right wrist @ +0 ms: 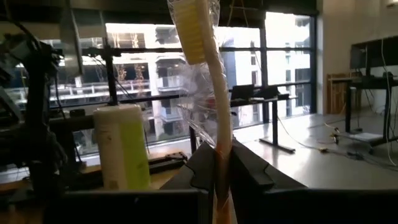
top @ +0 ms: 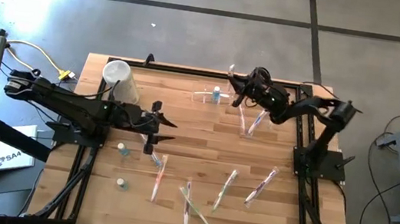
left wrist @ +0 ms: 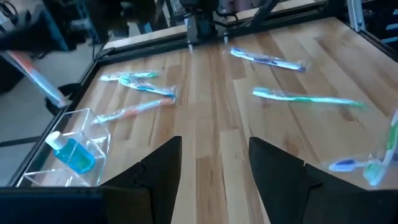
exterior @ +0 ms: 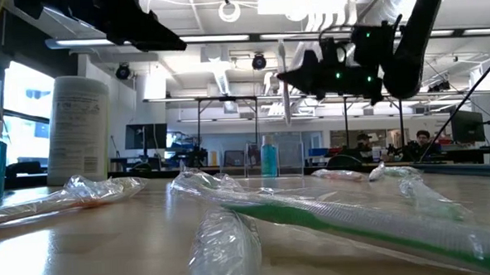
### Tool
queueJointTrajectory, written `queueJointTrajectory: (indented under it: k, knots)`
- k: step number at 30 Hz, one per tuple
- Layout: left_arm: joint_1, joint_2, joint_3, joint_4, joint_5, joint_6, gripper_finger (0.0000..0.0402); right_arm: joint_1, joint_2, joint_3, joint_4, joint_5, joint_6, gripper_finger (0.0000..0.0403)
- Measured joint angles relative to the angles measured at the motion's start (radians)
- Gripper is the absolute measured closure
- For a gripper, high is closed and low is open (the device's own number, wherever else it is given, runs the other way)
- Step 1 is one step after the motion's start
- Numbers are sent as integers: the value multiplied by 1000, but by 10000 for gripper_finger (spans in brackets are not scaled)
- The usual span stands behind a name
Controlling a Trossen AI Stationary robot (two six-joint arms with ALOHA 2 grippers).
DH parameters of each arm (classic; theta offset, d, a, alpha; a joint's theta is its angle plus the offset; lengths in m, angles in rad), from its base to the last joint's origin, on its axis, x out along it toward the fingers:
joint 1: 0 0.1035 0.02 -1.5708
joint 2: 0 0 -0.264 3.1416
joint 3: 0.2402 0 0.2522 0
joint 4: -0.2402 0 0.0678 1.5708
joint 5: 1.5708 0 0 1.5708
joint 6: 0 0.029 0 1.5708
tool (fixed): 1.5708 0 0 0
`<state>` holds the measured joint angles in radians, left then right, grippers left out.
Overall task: Pick & Place toothbrushing station
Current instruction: Put the middle orange toothbrush into the transparent organizer
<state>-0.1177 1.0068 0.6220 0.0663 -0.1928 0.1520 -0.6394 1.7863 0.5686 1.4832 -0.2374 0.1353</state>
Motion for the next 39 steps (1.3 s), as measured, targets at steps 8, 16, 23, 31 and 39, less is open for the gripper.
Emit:
queueJointTrajectory:
  k: [8, 16, 23, 31, 39]
  knots:
    - [0, 0, 0, 31, -5, 0, 217, -6, 107, 87, 4, 6, 33, 383]
    - [0, 0, 0, 45, -5, -4, 217, -8, 144, 93, -13, 113, 57, 383]
    - [0, 0, 0, 42, -5, -6, 217, 4, 149, 93, -44, 160, 62, 382]
    - [0, 0, 0, 44, -5, -3, 217, 4, 149, 93, -139, 185, 55, 381]
    - [0, 0, 0, 43, -6, -1, 217, 4, 149, 92, -166, 166, 81, 381]
